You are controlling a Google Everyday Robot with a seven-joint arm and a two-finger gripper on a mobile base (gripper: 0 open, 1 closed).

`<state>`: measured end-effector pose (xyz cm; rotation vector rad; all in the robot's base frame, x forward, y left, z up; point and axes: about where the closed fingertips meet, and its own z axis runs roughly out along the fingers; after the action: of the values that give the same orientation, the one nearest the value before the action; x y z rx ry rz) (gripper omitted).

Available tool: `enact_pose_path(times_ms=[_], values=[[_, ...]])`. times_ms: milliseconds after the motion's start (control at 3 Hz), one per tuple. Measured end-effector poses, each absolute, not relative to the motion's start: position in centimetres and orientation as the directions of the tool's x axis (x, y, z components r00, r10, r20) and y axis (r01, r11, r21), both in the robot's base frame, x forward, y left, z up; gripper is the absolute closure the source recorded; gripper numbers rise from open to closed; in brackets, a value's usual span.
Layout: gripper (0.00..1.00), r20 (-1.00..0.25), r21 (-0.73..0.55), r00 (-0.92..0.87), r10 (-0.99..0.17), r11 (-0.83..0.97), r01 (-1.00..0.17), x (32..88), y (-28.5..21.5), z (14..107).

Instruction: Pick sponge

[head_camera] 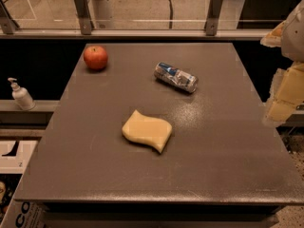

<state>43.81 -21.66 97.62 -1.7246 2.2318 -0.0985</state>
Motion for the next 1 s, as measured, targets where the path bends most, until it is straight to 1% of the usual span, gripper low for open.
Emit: enact_pose_path(times_ms=[667, 1000], values=[[0.00, -0.214, -0.260, -0.198, -0.956, 0.251, -0.932, 44.3, -21.0, 97.7], [0.00, -0.272, -0.260, -0.172, -0.947, 0.244, -0.934, 44.8, -19.5, 97.0]])
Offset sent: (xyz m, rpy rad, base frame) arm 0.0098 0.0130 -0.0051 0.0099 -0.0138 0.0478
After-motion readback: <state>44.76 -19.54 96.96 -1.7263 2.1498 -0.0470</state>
